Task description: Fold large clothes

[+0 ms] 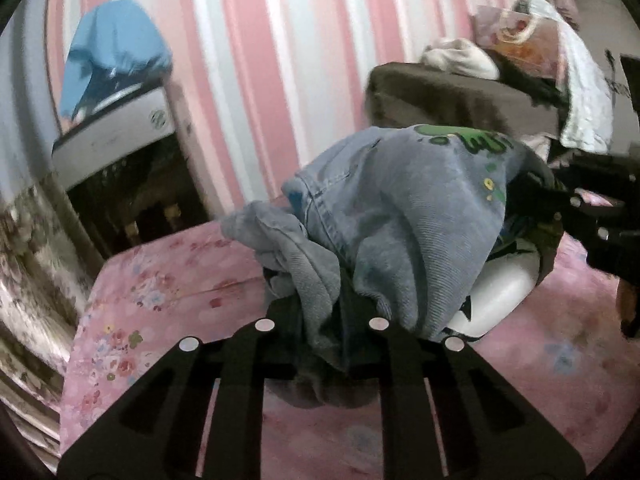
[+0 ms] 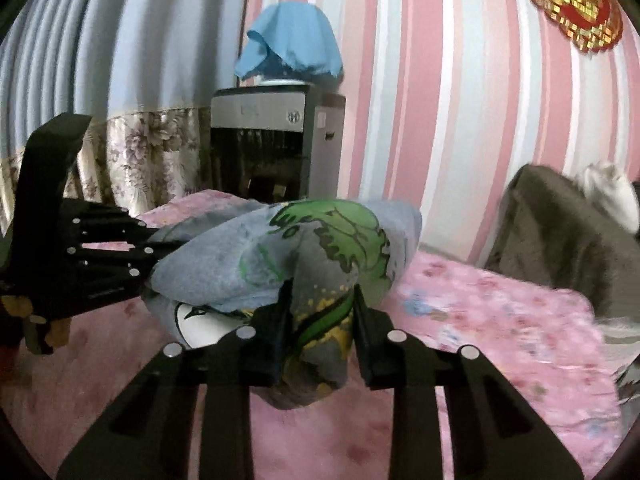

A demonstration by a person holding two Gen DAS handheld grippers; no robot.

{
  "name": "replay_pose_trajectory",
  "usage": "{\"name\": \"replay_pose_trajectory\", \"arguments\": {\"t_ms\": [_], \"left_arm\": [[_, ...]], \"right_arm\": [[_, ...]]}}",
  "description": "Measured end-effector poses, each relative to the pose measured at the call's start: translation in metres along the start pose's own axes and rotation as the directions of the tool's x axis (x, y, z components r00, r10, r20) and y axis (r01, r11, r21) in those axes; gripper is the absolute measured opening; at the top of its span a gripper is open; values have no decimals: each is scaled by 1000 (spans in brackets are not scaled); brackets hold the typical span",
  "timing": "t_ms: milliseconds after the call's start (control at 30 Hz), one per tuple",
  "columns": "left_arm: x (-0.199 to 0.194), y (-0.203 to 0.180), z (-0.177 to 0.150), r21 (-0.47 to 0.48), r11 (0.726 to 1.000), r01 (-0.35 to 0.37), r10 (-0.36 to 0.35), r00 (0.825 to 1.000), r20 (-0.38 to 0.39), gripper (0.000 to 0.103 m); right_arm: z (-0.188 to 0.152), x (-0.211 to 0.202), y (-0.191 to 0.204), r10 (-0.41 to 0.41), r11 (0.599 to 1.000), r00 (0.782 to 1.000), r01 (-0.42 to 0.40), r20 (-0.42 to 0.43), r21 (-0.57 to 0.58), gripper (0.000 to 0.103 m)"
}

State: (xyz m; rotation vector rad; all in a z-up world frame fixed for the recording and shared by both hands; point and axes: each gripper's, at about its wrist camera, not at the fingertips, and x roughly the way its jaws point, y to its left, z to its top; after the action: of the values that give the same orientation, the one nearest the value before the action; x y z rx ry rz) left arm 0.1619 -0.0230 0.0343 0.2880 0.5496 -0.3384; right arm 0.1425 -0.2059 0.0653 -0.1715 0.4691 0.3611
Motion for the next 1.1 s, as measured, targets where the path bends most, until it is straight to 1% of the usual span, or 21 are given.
{"name": "replay_pose_trajectory", "arguments": {"t_ms": [67,133,267,333,400,467,500,533,567,600,667,700,733,767,800,833,867,900,933,1000,1100], "left_arm": [[-17,-21,-7,22,1000,22,-22,1000,1,12],[-30,-39,-20,34,999,38,-38,999,-6,12],[-29,-61,-52,35,998,51,-48,996,-75,13],[-25,-61,-64,6,998,68,-67,992,-104,14],[-24,-59,-68,-17,997,75,-76,991,-110,18],[-21,-54,-70,-49,996,73,-79,989,-124,29],[-19,-51,-72,-57,996,69,-76,989,-128,32],[-19,-49,-72,-70,996,60,-68,989,-128,38],[-19,-47,-73,-81,996,41,-52,990,-130,48],[-19,-45,-74,-86,996,28,-40,991,-130,53],[-19,-41,-76,-111,994,4,-19,991,-129,69],[-19,-36,-78,-136,991,-5,-13,991,-130,72],[-19,-34,-78,-152,988,-7,-13,991,-132,78],[-18,-31,-79,-167,986,-11,-12,991,-135,83],[-18,-28,-80,-180,984,-17,-8,991,-136,86],[-19,-27,-80,-190,981,-29,4,991,-134,92],[-21,-26,-81,-194,980,-46,21,991,-129,96],[-24,-25,-80,-193,980,-58,35,992,-117,98],[-28,-26,-79,-189,980,-69,51,993,-102,100],[-38,-26,-76,-182,980,-82,70,995,-70,100],[-52,-30,-73,-167,978,-125,121,992,-31,100]], "right_arm": [[-12,-27,-1,-1,1000,1000,1,-17,-20,28],[-26,-42,0,-1,999,999,-1,-49,-41,28],[-64,-38,-2,14,999,984,-21,-176,-36,28],[-80,-36,-9,32,999,974,-34,-222,-5,30],[-89,-34,-15,50,999,969,-46,-243,20,32],[-94,-31,-24,71,997,959,-59,-275,53,35],[-95,-32,-26,80,996,958,-65,-274,65,36],[-96,-32,-27,86,995,956,-67,-281,76,38],[-96,-33,-27,86,995,956,-66,-282,78,39],[-97,-33,-26,84,995,956,-65,-280,76,39],[-104,-35,-25,76,996,951,-57,-301,72,52],[-107,-37,-26,67,997,951,-49,-302,67,56],[-109,-38,-27,67,997,949,-49,-307,68,59],[-112,-42,-29,71,996,948,-50,-310,75,63],[-114,-48,-32,69,996,952,-47,-298,82,74],[-114,-53,-34,65,995,957,-41,-283,89,80],[-114,-60,-37,59,995,963,-34,-262,99,80],[-112,-69,-40,48,993,972,-21,-232,117,81],[-110,-75,-42,33,992,977,-6,-212,128,90],[-105,-87,-44,-11,989,988,34,-157,146,101],[-96,-100,-41,-59,982,995,71,-78,175,101]]}}
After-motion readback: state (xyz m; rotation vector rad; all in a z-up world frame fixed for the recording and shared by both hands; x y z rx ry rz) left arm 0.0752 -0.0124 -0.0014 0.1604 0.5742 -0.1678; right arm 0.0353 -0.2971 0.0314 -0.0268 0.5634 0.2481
